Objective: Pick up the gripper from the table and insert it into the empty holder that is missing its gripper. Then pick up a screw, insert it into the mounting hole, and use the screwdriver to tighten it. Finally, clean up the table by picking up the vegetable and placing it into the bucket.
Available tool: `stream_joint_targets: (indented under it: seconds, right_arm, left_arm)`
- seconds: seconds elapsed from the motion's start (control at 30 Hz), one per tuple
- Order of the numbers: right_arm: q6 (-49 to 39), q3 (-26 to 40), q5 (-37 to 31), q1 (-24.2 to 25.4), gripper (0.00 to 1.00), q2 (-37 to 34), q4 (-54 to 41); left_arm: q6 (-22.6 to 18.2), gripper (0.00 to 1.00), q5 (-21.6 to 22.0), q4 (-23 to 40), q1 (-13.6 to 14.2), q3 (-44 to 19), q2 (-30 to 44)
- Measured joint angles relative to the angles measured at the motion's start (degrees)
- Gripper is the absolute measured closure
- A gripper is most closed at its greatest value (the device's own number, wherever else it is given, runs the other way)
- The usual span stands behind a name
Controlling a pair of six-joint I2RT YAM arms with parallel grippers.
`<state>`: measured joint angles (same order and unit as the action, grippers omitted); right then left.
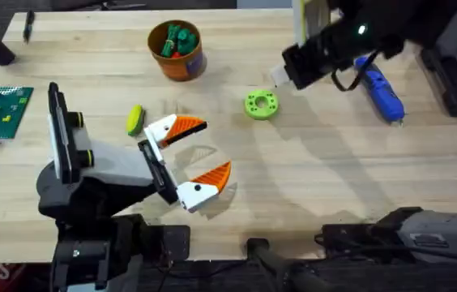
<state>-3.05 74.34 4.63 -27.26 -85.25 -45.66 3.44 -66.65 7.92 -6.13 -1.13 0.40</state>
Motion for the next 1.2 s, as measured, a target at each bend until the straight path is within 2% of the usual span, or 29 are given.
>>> stream_joint_targets:
  seconds: [0.17,0.6,0.83,1.2]
  right_arm:
    - [-0.57,7.54,1.00,-4.63,0.995,0.00,-5.83]
    - [-1.27,19.18,1.47,-19.21,0.995,-0.63,-12.31]
    - [-1.27,29.39,1.46,-23.83,0.995,-7.49,-17.85]
    - [-1.29,39.50,1.46,-29.44,0.995,-16.99,-23.39]
  left_arm:
    - [0.01,0.015,0.00,-0.01,0.00,0.00,0.00]
    - [0.01,0.015,0.00,0.00,0.00,0.00,0.00]
    - [0.02,0.016,0.00,0.00,0.00,0.00,0.00]
    - [0.00,0.015,0.00,0.00,0.00,0.00,0.00]
